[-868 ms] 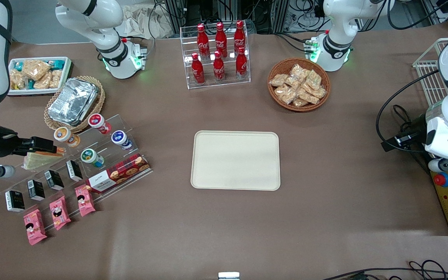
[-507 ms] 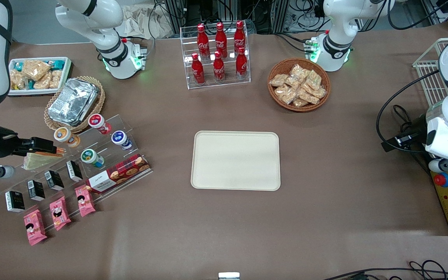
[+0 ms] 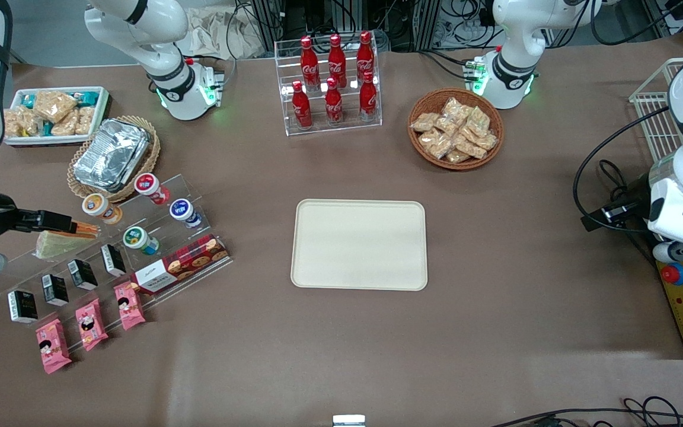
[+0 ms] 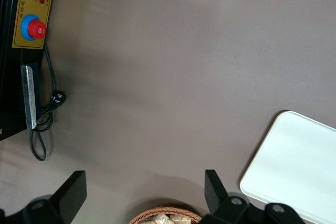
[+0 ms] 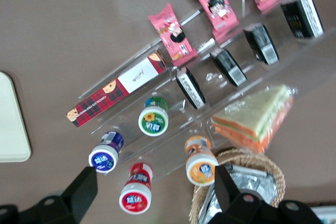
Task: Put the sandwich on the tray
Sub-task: 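Move the right gripper toward the wrapped sandwich in the acrylic rack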
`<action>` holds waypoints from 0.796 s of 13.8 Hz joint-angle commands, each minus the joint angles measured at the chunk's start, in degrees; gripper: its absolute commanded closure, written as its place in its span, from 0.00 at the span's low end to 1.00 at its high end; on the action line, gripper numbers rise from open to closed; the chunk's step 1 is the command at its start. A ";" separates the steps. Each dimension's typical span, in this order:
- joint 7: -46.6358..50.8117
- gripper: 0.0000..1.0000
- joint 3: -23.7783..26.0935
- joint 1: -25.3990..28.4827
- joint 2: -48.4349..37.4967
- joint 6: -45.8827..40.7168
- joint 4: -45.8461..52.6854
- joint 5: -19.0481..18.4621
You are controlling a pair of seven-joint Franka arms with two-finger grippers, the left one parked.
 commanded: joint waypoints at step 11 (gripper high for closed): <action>16.80 0.01 -0.10 -2.69 -6.95 -1.43 -2.92 -5.85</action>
